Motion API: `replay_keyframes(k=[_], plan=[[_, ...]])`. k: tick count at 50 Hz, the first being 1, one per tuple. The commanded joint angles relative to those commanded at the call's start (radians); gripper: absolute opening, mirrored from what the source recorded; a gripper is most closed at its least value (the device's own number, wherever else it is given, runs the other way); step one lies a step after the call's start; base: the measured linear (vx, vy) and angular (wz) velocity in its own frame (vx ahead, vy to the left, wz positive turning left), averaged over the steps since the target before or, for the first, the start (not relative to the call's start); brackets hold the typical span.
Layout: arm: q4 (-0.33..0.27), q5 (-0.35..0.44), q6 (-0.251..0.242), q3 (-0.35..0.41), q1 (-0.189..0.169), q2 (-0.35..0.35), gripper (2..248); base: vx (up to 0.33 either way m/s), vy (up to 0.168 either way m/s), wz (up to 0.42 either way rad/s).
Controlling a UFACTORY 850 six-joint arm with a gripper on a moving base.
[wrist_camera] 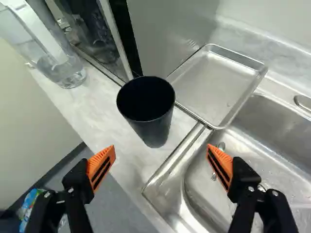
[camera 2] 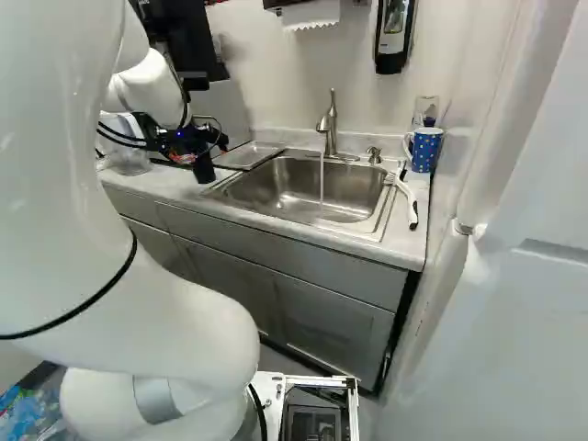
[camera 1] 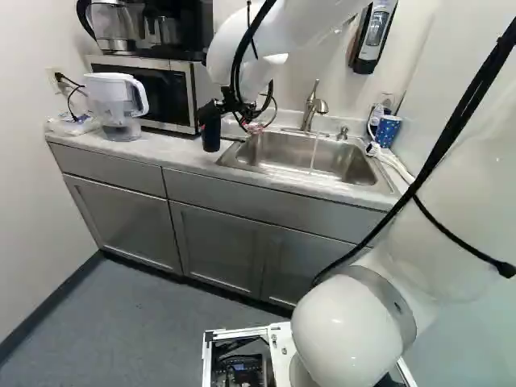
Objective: Rinse the cup and place it in the tray
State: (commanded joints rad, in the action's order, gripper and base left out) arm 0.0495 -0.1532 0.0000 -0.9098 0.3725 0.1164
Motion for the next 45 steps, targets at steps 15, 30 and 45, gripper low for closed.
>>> replay_keyframes(k=[15,30,45], plan=[[0.000,0.091,0.000,0.008,0.000,-0.027,247,0.000,0.000,0.000],[0.000,0.182,0.000,0.016,0.000,-0.054,247,0.000,0.000,0.000],[0.000,0.273,0.000,0.027,0.002,-0.077,247,0.000,0.000,0.000]])
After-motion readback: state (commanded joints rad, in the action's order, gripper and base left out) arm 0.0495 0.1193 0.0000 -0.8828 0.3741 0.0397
